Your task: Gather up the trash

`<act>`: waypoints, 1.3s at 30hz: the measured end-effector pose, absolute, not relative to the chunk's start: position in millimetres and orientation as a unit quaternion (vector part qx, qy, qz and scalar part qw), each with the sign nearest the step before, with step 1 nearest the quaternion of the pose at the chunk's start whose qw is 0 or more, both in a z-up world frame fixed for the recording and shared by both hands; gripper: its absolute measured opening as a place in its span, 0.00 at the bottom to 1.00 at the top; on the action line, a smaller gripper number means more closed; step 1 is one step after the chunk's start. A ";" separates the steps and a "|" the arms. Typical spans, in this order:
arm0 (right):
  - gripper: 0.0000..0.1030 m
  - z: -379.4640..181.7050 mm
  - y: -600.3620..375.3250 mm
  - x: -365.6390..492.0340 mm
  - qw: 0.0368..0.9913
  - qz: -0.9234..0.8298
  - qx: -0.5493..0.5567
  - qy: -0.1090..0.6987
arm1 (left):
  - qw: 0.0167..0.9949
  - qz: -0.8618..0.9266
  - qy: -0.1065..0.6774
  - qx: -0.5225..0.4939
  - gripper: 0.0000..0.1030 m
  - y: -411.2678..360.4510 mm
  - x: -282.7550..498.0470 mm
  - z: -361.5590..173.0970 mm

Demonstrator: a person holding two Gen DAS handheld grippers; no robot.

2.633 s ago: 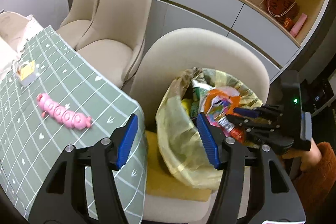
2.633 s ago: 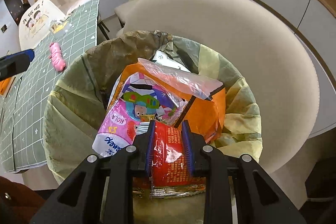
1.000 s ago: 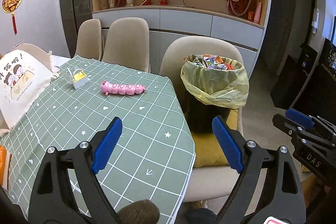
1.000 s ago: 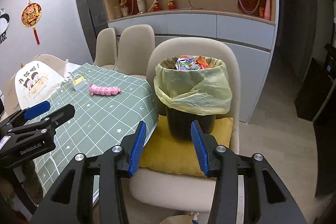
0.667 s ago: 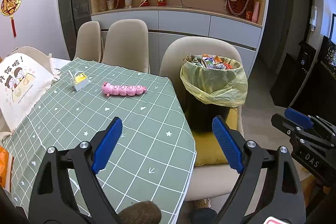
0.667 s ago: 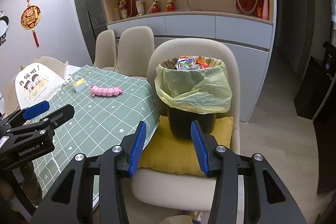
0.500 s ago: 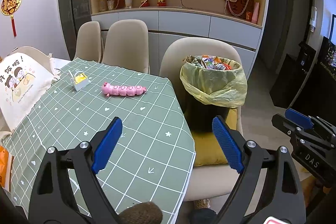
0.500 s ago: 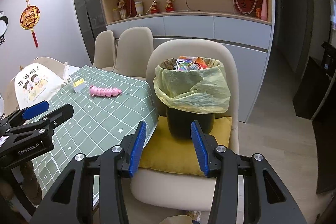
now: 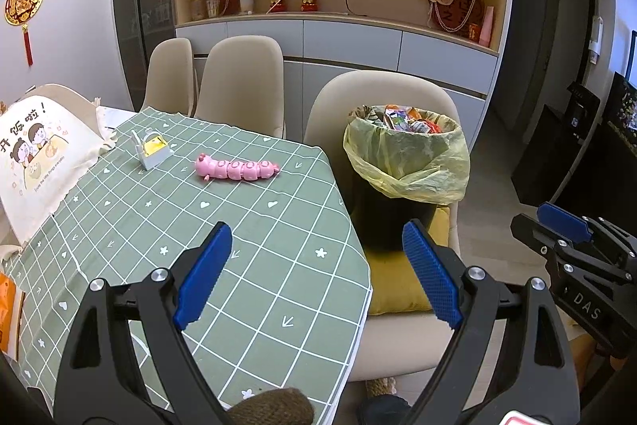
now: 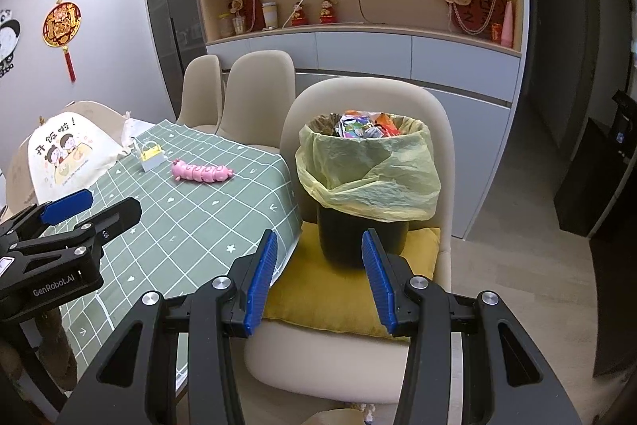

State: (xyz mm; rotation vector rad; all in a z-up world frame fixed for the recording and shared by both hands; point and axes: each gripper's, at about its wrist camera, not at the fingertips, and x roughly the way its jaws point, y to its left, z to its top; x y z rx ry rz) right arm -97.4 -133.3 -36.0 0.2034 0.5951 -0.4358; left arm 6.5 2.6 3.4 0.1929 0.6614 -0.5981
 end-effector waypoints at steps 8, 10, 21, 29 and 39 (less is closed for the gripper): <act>0.41 -37.5 -133.5 -95.2 0.927 -0.212 0.100 0.293 | 0.897 -0.287 0.324 0.094 0.81 -0.7 8.2 0.7; 0.41 -39.0 -135.3 -94.5 0.927 -0.211 0.102 0.292 | 0.896 -0.287 0.324 0.095 0.81 -1.4 8.4 0.1; 0.41 -41.0 -139.7 -94.7 0.928 -0.211 0.105 0.290 | 0.896 -0.286 0.326 0.096 0.81 -1.6 8.9 -2.3; 0.41 -41.8 -141.6 -93.4 0.928 -0.210 0.105 0.290 | 0.896 -0.284 0.326 0.099 0.81 -5.2 8.6 -3.0; 0.41 -41.8 -141.3 -93.5 0.927 -0.211 0.105 0.290 | 0.896 -0.285 0.326 0.099 0.81 -5.5 8.6 -3.0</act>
